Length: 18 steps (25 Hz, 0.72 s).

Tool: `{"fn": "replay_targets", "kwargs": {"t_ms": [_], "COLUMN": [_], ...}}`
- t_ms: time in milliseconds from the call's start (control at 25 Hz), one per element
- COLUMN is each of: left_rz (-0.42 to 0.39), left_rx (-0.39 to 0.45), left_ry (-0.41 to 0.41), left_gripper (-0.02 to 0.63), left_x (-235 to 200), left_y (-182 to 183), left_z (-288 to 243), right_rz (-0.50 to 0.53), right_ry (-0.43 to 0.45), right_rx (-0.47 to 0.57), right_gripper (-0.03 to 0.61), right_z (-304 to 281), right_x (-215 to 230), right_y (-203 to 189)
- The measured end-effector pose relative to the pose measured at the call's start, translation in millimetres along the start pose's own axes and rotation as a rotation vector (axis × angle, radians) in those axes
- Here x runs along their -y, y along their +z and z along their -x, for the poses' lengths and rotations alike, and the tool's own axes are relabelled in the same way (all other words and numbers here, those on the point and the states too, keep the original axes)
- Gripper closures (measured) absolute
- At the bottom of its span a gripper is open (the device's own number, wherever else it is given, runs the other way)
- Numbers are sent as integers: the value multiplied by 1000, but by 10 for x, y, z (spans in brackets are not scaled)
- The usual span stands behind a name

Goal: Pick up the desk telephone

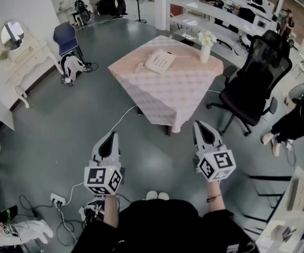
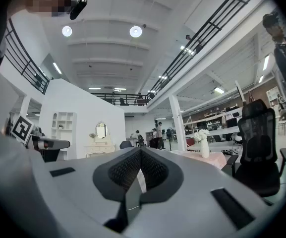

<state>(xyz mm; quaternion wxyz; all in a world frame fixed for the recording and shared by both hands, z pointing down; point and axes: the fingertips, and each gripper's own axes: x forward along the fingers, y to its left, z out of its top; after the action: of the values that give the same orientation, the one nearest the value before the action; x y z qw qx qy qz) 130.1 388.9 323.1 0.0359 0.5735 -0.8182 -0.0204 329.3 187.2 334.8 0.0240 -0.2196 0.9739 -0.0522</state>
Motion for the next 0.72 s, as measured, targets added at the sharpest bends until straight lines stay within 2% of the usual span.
{"fn": "replay_targets", "kwargs": {"t_ms": [440, 720], "left_rz": [13, 28], "left_rx": [-13, -29], "left_ry": [34, 69], "left_gripper": [615, 615], "left_x": [-14, -46], "left_y": [-53, -145], "left_z": [0, -7], "right_rz": [-3, -63], "right_ry": [1, 26], "right_rx": [11, 26], "right_gripper": [588, 586], "right_z": [-13, -142], "right_x": [131, 172], "right_y": [0, -67]}}
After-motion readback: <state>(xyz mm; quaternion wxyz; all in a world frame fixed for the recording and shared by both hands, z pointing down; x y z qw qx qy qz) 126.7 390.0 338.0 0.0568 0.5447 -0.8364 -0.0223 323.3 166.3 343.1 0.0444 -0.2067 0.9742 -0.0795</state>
